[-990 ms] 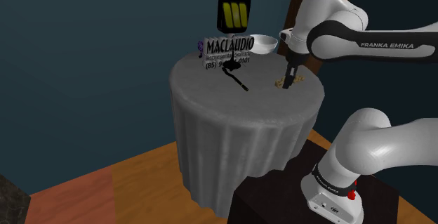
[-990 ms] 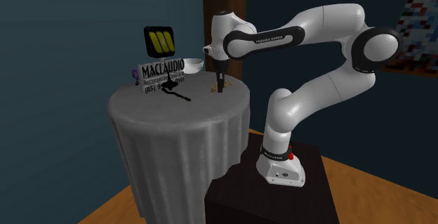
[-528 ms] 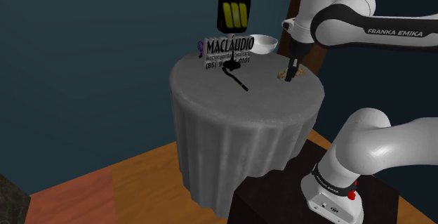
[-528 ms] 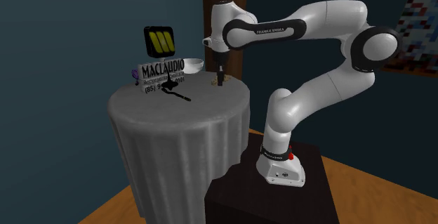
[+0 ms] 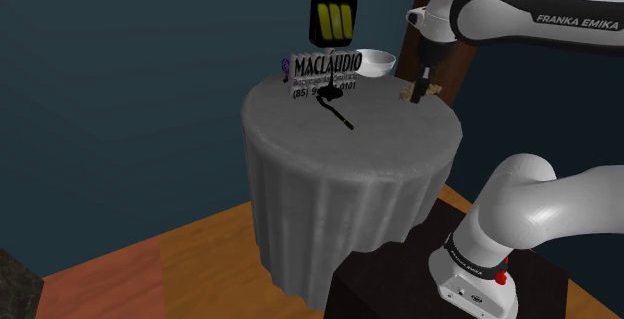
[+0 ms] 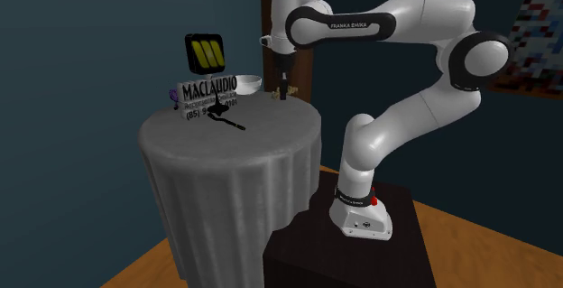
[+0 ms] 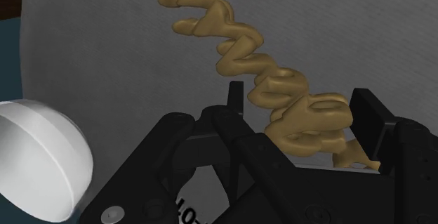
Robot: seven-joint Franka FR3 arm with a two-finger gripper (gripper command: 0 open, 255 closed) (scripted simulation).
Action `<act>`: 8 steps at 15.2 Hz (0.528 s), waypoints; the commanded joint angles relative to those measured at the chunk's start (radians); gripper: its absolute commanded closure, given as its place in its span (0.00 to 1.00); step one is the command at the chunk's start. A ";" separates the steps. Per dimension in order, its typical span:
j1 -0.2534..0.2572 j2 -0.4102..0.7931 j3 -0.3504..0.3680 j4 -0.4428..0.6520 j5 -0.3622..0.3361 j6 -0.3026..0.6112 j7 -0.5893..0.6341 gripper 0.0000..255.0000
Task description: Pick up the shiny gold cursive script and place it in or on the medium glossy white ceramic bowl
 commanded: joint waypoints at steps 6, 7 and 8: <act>0.002 0.030 0.012 0.114 0.012 -0.083 -0.018 1.00; 0.003 0.035 0.013 0.130 0.014 -0.094 -0.020 1.00; 0.003 0.040 0.014 0.147 0.015 -0.105 -0.023 1.00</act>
